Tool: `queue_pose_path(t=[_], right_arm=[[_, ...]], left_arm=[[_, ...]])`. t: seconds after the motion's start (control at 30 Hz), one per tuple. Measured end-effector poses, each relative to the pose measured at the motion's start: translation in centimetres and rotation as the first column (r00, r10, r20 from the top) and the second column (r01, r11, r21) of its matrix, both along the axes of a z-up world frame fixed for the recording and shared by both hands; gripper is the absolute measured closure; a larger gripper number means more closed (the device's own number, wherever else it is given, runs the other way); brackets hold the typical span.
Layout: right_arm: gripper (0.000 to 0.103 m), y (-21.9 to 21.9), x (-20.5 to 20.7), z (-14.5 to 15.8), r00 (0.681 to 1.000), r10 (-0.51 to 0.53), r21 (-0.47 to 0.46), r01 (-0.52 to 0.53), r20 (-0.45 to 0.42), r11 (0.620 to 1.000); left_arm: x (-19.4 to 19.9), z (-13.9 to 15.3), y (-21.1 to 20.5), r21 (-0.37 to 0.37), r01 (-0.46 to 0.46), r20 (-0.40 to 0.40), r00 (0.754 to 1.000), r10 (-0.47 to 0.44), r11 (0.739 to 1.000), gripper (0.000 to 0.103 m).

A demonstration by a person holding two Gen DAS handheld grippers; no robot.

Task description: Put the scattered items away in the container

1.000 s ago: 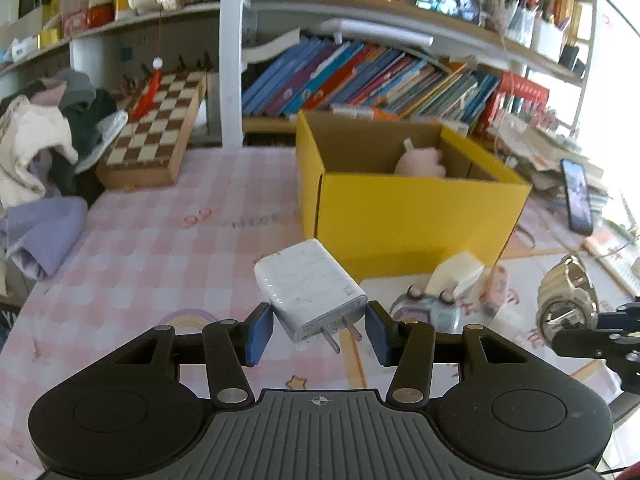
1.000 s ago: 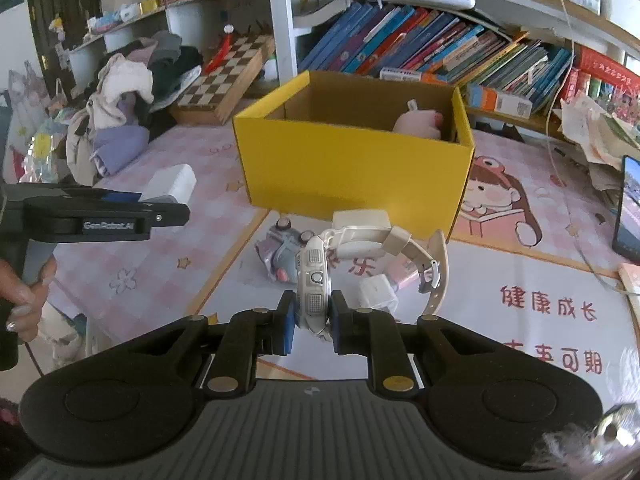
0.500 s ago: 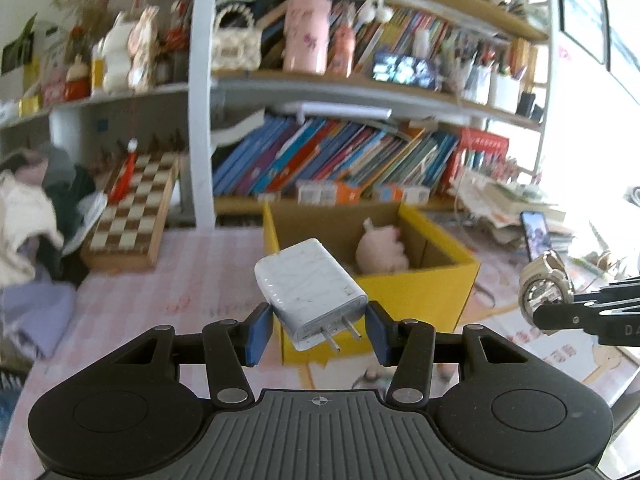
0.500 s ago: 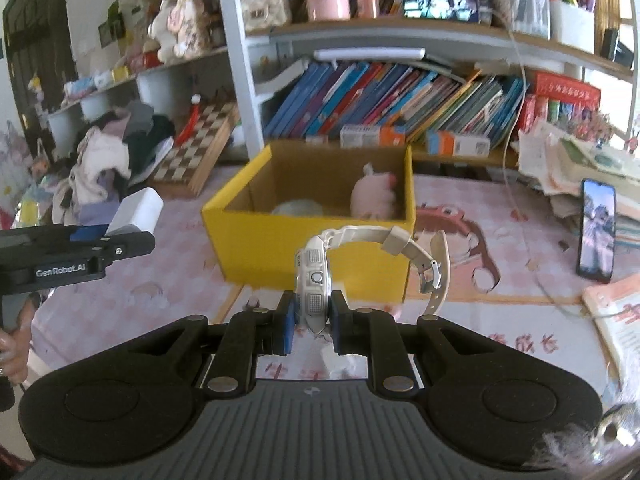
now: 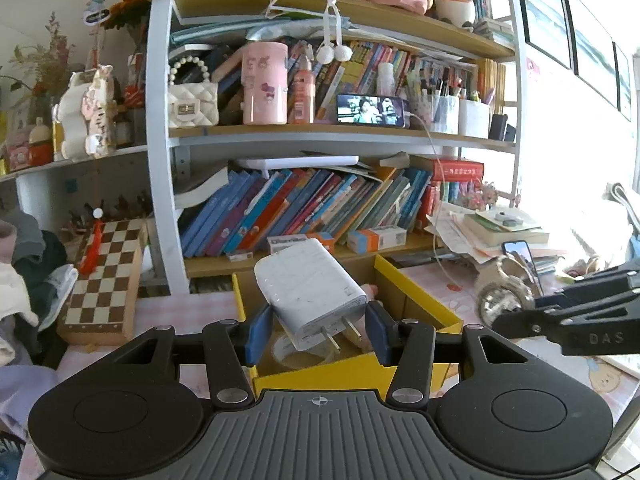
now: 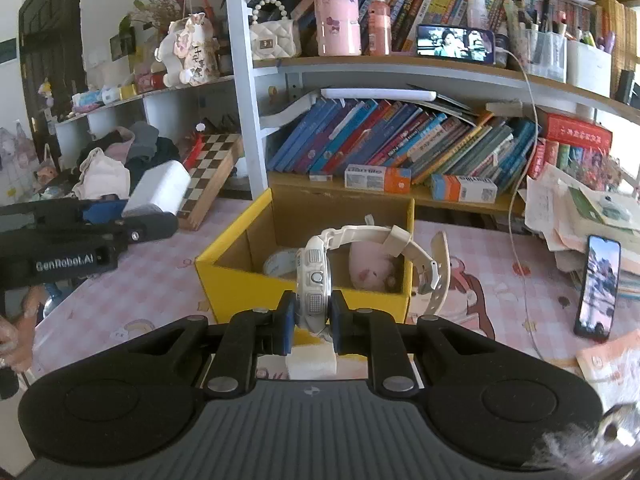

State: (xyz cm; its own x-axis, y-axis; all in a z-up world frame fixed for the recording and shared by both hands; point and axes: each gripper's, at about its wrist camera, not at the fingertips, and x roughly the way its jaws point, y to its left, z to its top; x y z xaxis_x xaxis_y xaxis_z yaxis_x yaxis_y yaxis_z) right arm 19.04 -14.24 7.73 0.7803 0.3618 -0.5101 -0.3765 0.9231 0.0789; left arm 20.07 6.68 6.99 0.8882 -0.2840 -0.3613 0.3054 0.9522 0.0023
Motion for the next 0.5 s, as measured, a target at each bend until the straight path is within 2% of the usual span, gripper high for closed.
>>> queue_pose_path(t=[0.23,0.5], right_arm=[[0.086,0.8,4.2,0.2,0.999,0.048,-0.004,-0.048,0.003,0.999],[0.086,2.4,10.2,-0.9,0.988,0.149,-0.072,-0.151,-0.035,0.986]], left_arm=[[2.4,-0.1,-0.3,0.007,-0.010,-0.002,1.000,0.010,1.000,0.054],[7.5,-0.7,-0.8,0.019,-0.043,-0.024,0.999,0.043,0.999,0.054]])
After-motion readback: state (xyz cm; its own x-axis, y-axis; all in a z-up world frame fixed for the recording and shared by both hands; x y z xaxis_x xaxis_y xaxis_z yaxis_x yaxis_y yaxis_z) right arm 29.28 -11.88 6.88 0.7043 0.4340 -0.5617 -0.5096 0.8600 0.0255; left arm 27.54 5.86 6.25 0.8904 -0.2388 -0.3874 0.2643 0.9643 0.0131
